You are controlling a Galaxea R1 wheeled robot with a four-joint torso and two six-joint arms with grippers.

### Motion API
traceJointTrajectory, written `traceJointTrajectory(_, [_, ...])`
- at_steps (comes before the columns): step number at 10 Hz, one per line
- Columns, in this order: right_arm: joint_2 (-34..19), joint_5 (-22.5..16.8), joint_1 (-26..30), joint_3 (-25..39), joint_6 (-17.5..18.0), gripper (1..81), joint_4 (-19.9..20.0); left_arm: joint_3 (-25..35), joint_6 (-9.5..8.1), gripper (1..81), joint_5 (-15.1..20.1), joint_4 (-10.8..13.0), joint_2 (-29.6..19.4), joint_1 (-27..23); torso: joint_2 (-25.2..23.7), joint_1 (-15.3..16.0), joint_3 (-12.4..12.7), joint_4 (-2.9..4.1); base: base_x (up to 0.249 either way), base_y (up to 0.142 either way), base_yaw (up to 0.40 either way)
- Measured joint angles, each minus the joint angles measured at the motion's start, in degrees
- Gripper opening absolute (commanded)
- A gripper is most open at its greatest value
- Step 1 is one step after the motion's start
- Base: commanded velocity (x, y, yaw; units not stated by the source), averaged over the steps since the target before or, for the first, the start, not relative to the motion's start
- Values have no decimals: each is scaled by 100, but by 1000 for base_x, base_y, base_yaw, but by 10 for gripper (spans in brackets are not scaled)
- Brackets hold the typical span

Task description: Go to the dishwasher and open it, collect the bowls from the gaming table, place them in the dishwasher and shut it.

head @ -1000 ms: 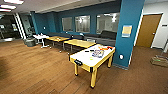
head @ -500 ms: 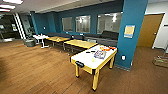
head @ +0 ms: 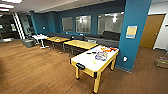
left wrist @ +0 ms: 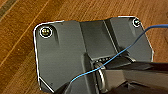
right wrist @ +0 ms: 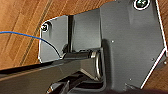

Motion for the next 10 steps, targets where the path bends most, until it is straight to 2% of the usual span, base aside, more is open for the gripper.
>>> traceJointTrajectory(3, [0, 1, 4, -11, 0, 811, 0, 0, 0, 811, 0, 0, 5, 0, 0, 2, 0, 0, 172, 0, 0])
traceJointTrajectory(10, [6, 0, 6, -24, 0, 811, 0, -5, 0, 811, -4, 0, 5, -2, 0, 5, 0, 0, 172, 61, 0])
